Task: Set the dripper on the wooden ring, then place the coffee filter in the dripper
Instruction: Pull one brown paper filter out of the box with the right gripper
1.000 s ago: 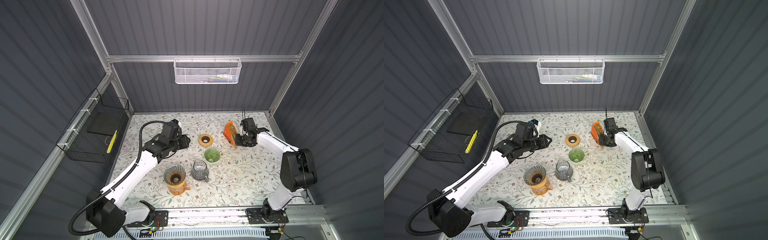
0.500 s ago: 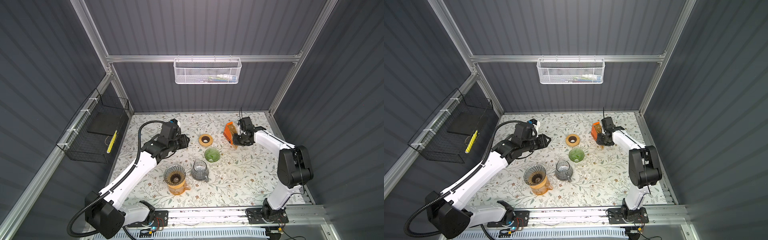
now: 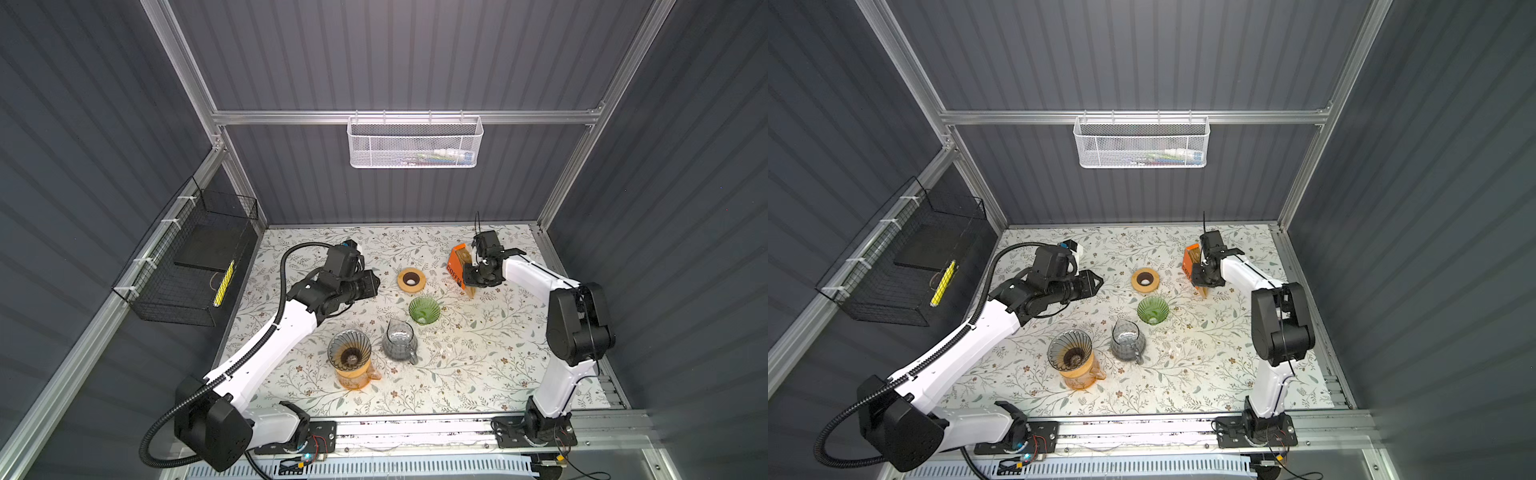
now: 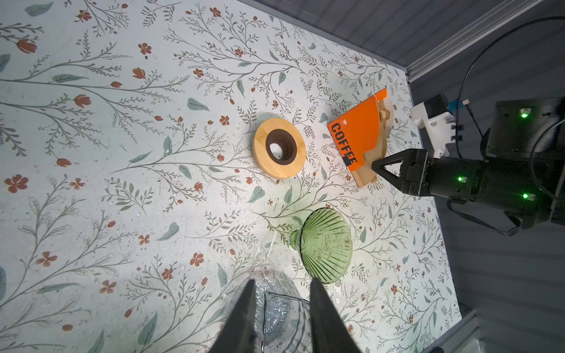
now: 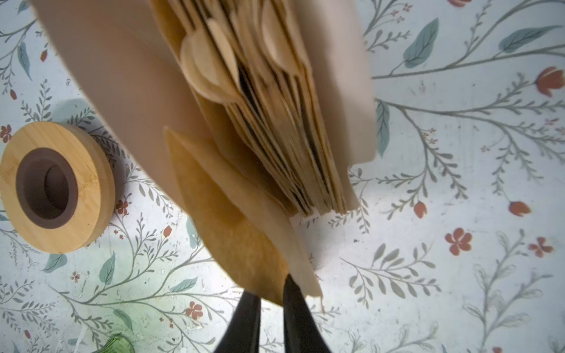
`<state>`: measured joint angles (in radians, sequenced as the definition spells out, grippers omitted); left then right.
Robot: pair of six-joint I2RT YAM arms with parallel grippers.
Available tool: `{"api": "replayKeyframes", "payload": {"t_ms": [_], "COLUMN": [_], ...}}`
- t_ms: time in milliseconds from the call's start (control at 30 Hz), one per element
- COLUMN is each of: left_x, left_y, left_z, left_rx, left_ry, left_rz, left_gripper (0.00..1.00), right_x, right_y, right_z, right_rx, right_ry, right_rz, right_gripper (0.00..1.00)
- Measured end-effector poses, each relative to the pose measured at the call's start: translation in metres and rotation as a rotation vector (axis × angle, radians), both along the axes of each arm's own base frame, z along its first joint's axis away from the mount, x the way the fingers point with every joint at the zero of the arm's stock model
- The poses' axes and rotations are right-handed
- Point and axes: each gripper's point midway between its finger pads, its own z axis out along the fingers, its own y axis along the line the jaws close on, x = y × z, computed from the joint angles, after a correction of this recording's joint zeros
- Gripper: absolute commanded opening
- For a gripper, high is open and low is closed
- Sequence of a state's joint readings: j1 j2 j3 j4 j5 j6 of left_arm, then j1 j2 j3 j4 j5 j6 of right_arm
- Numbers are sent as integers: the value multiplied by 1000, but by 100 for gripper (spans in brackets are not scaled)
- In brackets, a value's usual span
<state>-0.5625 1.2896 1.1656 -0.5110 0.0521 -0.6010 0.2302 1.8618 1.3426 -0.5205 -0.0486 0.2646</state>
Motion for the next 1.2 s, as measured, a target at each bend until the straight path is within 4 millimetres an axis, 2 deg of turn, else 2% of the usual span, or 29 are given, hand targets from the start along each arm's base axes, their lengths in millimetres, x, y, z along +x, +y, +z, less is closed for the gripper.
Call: {"api": "replayKeyframes", "payload": {"t_ms": [167, 1200], "left_x": [0, -1], "left_y": [0, 5], "left_z": [0, -3], "left_rx": [0, 24], "left_ry": [0, 4], "left_rz": [0, 9], "left_gripper": [31, 31], "right_x": [0, 16], "right_y": [-1, 2], "right_z": [-6, -2], "right_rx": [-8, 0], "right_ry": [13, -14], "right_rz": [-2, -10], "right_gripper": [19, 20]}}
